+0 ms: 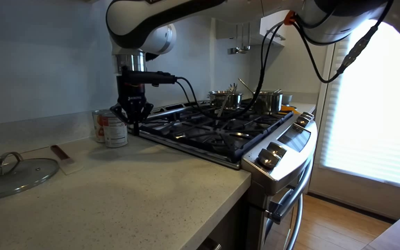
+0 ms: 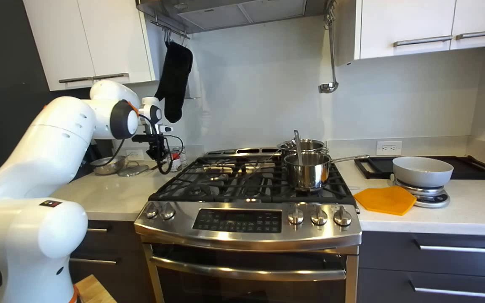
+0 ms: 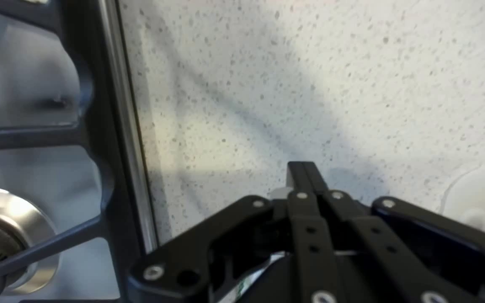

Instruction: Pick up the can on the far left and place it on the kitchen counter next to the other can

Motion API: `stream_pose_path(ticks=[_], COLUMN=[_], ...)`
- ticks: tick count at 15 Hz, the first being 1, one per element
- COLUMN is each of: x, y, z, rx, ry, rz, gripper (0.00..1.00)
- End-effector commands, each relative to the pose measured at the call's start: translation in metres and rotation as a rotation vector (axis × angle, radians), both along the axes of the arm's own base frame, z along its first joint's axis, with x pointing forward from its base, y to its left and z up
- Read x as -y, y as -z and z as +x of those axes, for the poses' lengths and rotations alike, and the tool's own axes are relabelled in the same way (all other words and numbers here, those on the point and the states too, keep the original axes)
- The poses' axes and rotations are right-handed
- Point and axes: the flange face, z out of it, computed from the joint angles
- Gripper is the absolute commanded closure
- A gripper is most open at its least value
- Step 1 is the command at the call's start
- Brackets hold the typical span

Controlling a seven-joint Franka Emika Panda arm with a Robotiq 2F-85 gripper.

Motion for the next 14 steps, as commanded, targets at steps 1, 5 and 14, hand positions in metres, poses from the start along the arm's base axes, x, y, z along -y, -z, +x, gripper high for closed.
stream_pose_path(ticks=[1, 5, 14], x=[0.015, 0.038, 0.097], y=[-0.015, -0.022, -0.038], z=[-0.044, -0.058, -0.12], rx=[-0.063, -0.029, -0.034], ry=[-0.033, -0.068, -0.118], rz=[-0.028, -0.019, 0.057], gripper=[1.0, 0.68, 0.01])
